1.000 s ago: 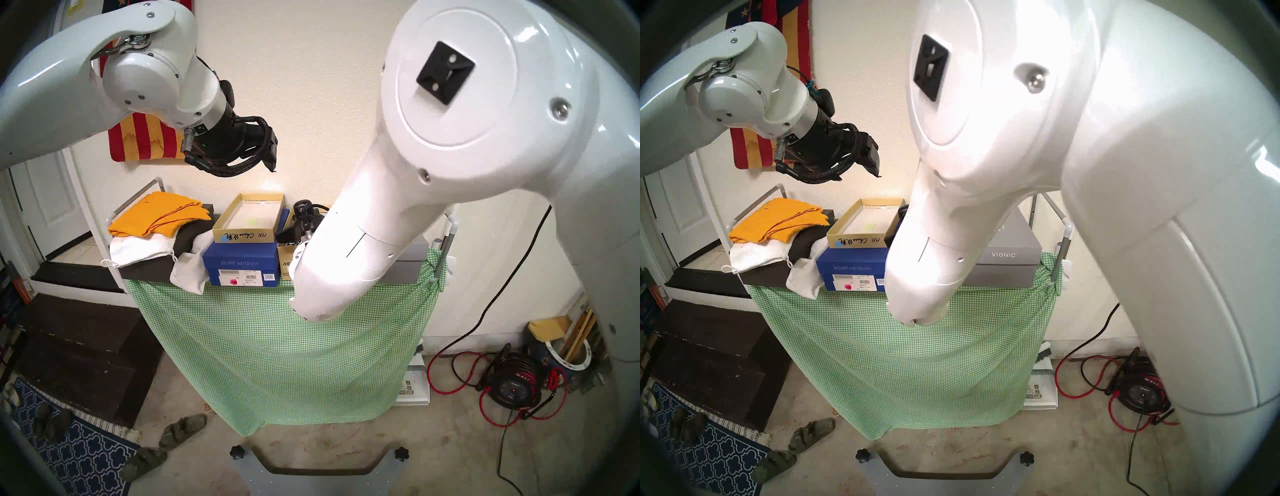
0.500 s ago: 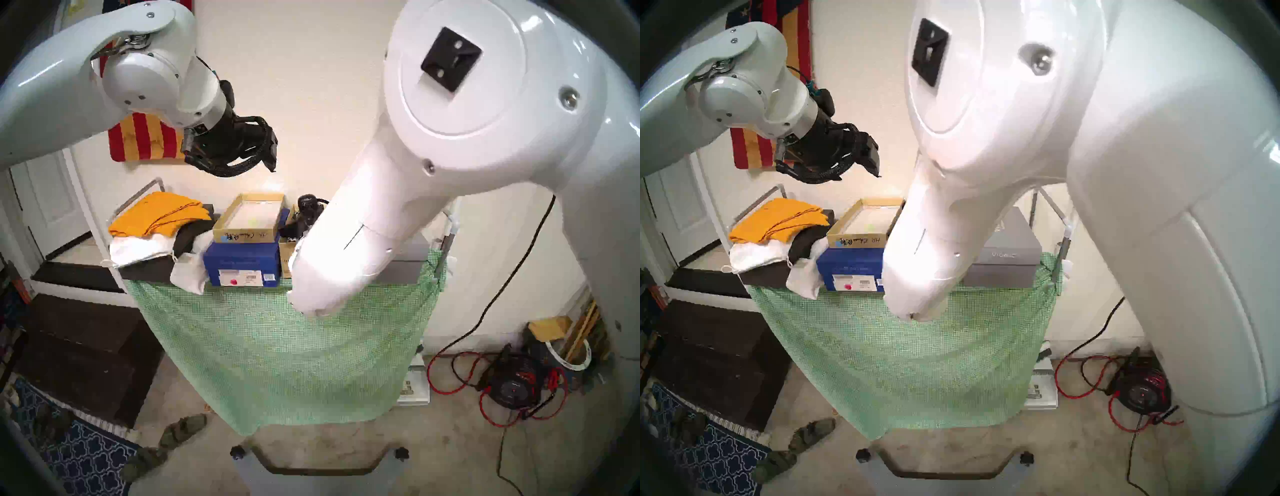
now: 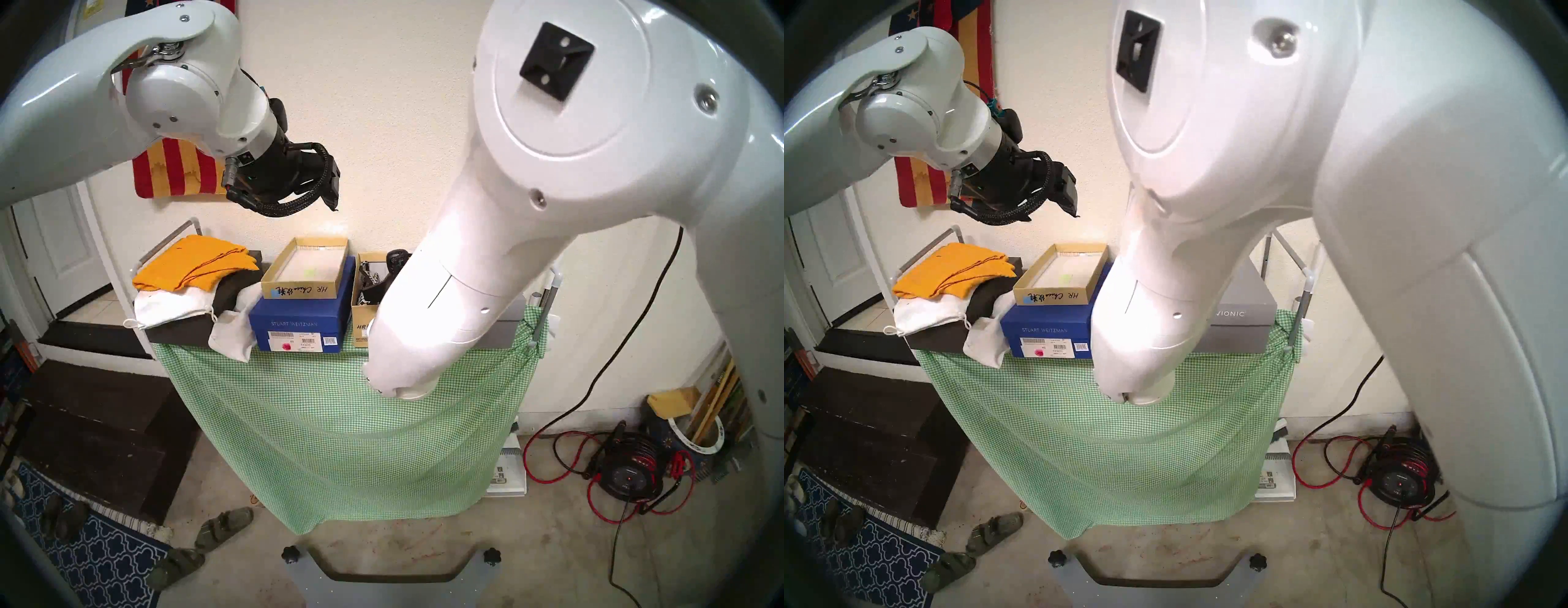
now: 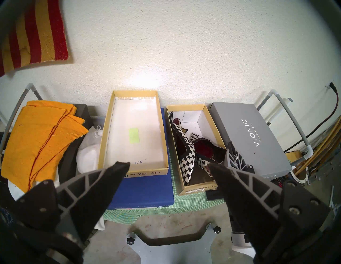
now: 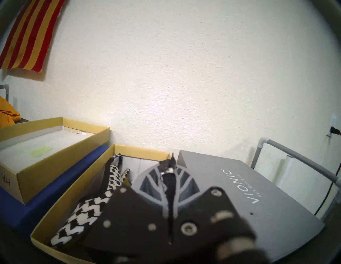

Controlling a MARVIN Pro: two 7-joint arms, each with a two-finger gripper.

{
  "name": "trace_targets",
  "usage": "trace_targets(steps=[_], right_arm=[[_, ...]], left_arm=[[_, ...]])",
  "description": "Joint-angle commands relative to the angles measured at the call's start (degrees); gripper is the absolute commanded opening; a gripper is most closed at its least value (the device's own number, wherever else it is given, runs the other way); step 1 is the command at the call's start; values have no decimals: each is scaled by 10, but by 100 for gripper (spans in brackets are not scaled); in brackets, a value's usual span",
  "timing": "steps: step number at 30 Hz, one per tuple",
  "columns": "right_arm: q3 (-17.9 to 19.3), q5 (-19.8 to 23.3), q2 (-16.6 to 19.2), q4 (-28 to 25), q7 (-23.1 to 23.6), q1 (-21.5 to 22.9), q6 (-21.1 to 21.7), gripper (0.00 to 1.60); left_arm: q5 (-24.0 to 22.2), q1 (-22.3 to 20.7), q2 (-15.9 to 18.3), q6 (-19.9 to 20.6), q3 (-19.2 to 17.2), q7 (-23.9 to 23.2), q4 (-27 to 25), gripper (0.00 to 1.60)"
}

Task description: Take shoe out of the box

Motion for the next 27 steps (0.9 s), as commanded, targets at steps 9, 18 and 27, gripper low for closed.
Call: trace_targets(steps=[9,18,27], right_arm=[[-57,8,1,15,-57,-20,2,0],[-25,-14,1,47,-59,-15,2,0],[10,-31,1,82,-62,-31,2,0]], left_arm=[[0,0,-1,0,0,1,0,160],[0,0,-1,0,0,1,0,160],[0,0,-1,0,0,1,0,160]])
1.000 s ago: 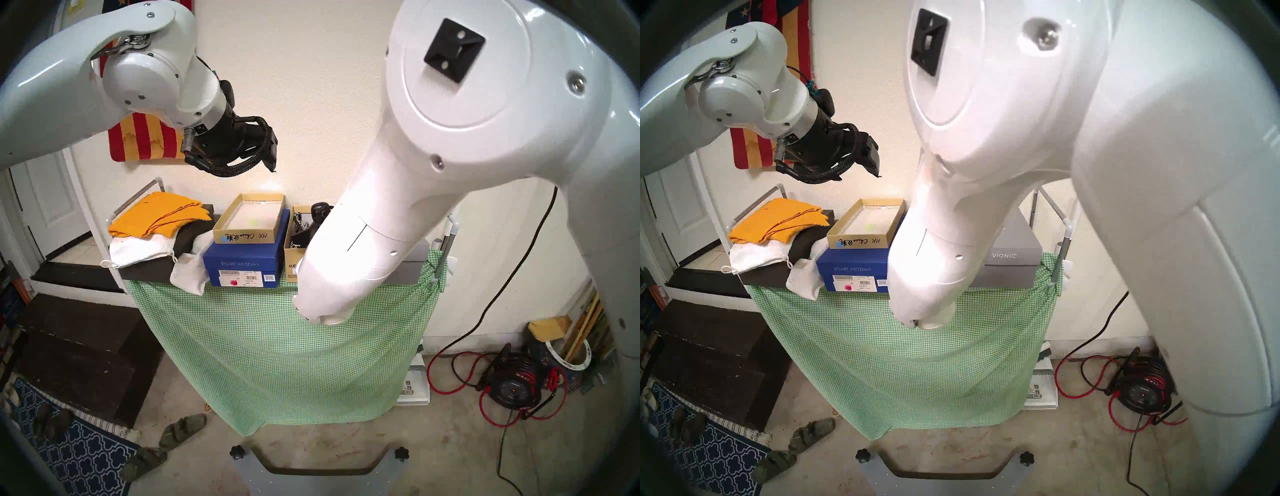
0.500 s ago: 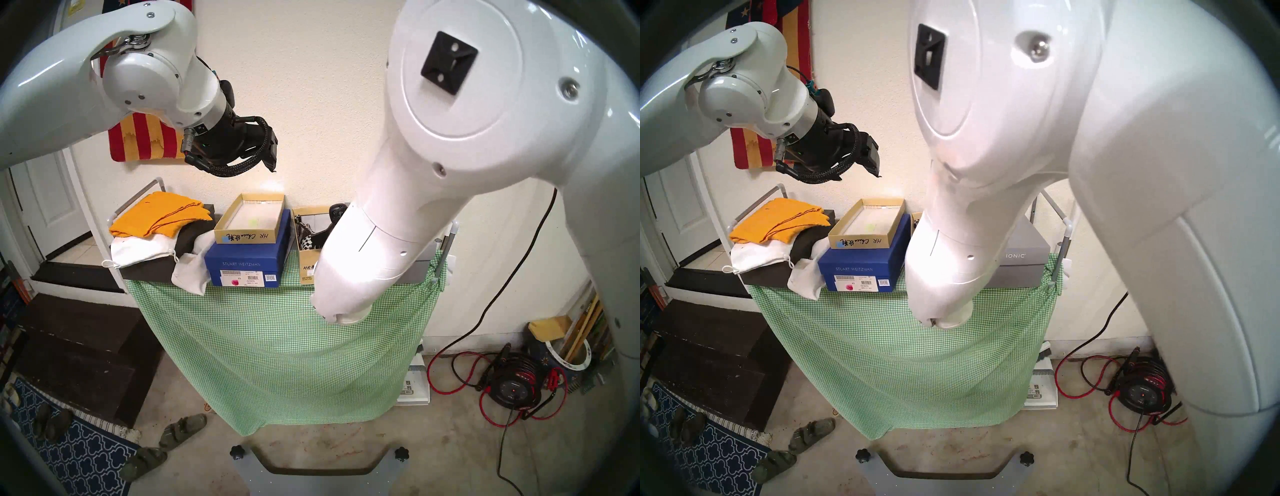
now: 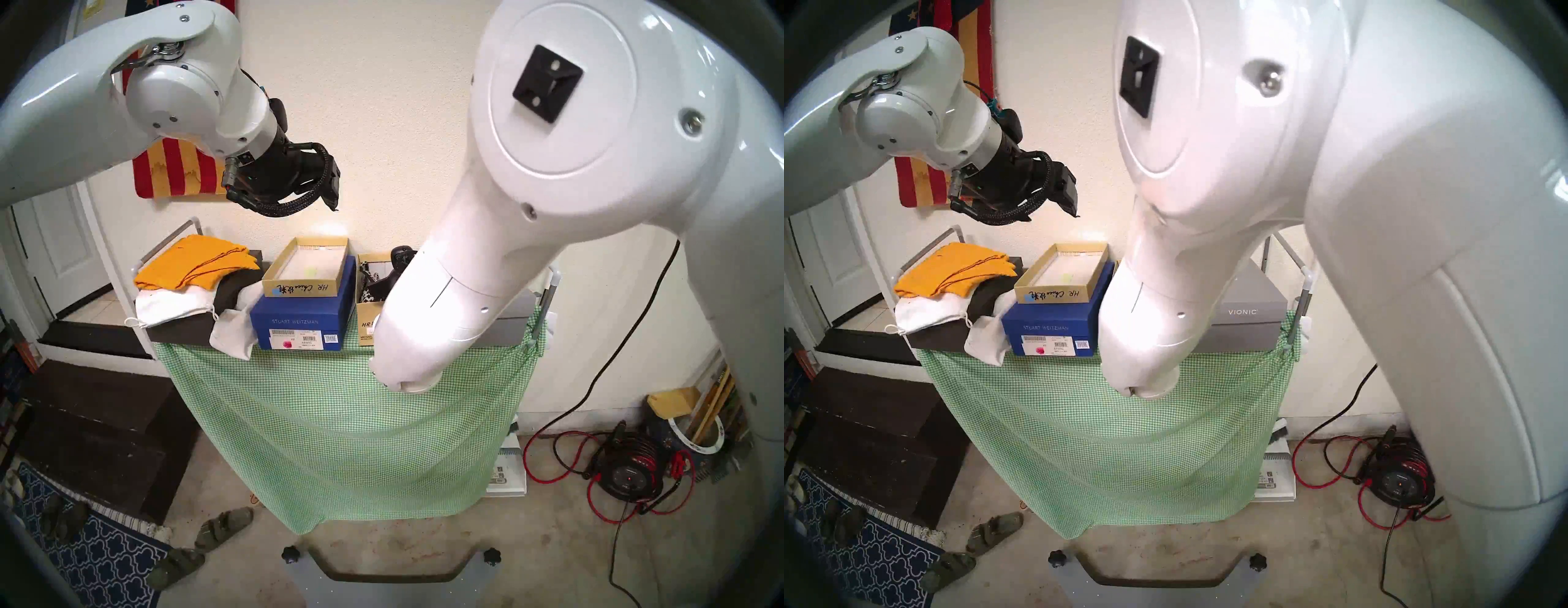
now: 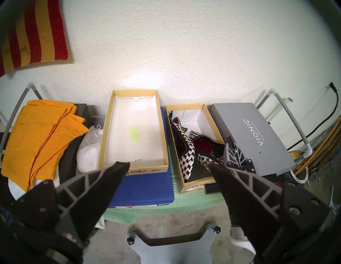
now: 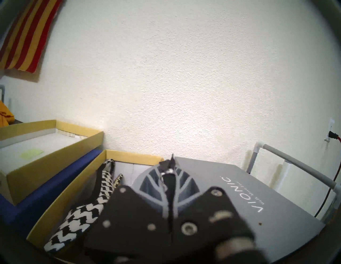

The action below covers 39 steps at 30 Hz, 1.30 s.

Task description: Take shoe out of the box

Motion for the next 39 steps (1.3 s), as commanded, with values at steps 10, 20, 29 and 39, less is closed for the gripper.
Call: trace_targets(steps=[10,20,29,39], right_arm=[[3,-15,1,40,-54,5,1,0],[14,-20,1,33,-64,38,1,0],[0,-13,1,31,-57,63,1,0],[-6,-1,1,22,-58,64,1,0]], left_arm=[[0,0,-1,0,0,1,0,160],[0,0,-1,0,0,1,0,160],[0,0,-1,0,0,1,0,160],[0,0,-1,0,0,1,0,160]])
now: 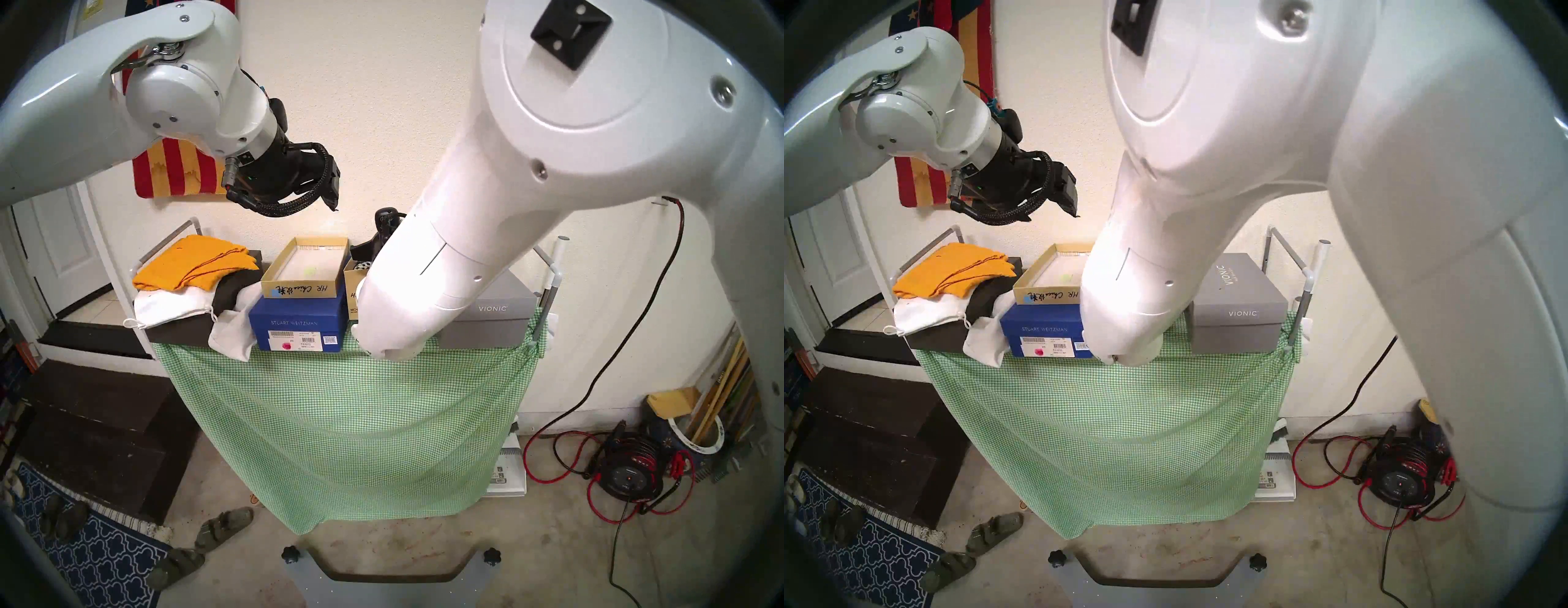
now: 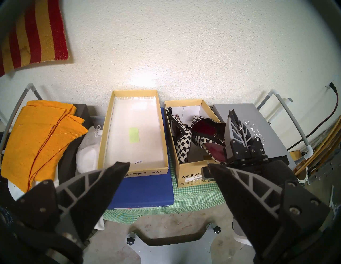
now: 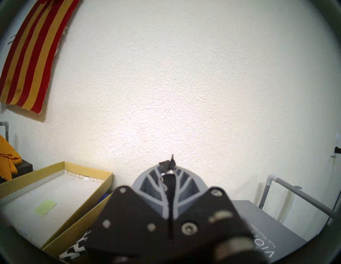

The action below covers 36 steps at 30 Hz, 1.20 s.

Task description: Take shoe out of the box

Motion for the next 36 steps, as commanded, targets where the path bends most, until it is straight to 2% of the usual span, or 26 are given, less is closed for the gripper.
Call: trace_targets(steps=[1,15,16,17,18,19,20,24,27,28,30,32,33,34,36], right_arm=[[-11,5,1,-4,-60,22,0,0],[-14,8,1,-5,-61,28,0,0],[-14,4,1,-2,-66,24,0,0],[-15,9,1,0,-52,22,0,0],[-11,-2,1,3,-72,19,0,0],[-14,9,1,3,-47,19,0,0],[-10,2,1,4,-61,18,0,0],[1,-5,1,-3,-65,24,0,0],[6,-9,1,-8,-67,28,0,0],[5,-3,1,-10,-52,30,0,0],[8,-9,1,-12,-63,32,0,0],[10,-9,1,-15,-60,34,0,0],[16,-17,1,-17,-79,35,0,0],[16,-11,1,-19,-60,38,0,0],[25,-14,1,-24,-62,43,0,0]], left_arm=[[0,0,-1,0,0,1,0,160],[0,0,-1,0,0,1,0,160],[5,0,-3,2,1,2,0,160],[11,-1,-7,9,3,5,1,160],[17,-3,-11,14,4,7,3,160],[19,-4,-9,16,1,0,8,160],[21,-5,-8,22,0,-4,11,160],[31,-6,-14,52,3,-5,20,160],[42,0,-23,72,6,-14,18,160],[44,3,-26,76,7,-18,18,160],[41,17,-28,84,7,-45,25,160],[50,28,-34,81,11,-55,32,160],[57,34,-40,83,13,-61,37,160],[59,38,-43,80,15,-63,41,160],[69,47,-49,76,20,-75,54,160]])
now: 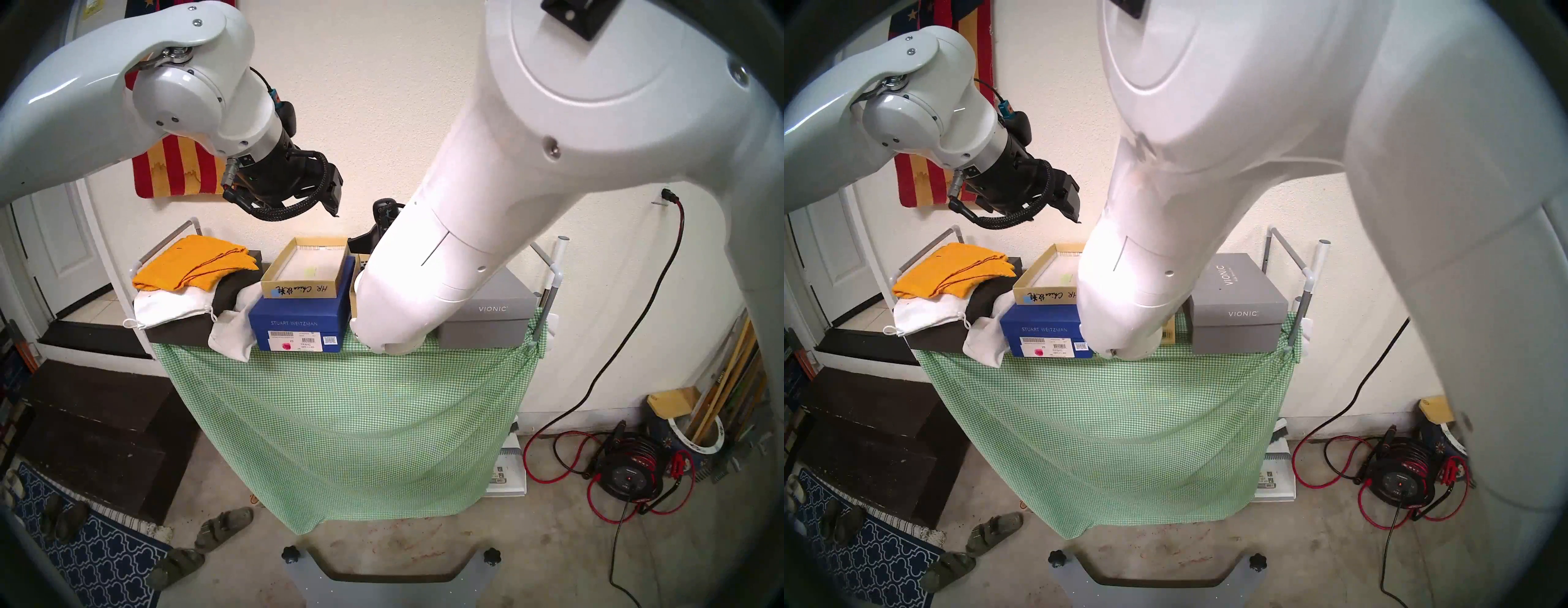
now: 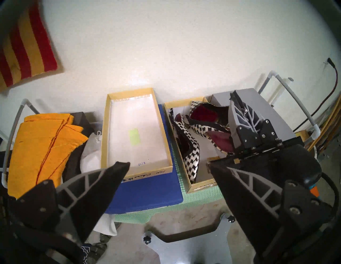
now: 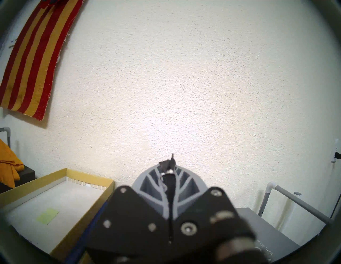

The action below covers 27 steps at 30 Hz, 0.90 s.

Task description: Take shoe out of the box

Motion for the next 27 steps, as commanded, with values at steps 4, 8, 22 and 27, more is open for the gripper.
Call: trace_targets(steps=[4,8,22,27], right_arm=[[19,-4,1,-18,-57,26,0,0],[24,-5,1,-26,-61,34,0,0],[1,-23,1,-32,-64,57,0,0],[-37,-21,1,-14,-65,56,0,0]], left_arm=[[38,47,-30,-1,18,-48,54,160],[53,52,-34,3,22,-66,77,160],[92,60,-37,-22,14,-105,111,160],[92,60,-29,-40,5,-115,116,160]])
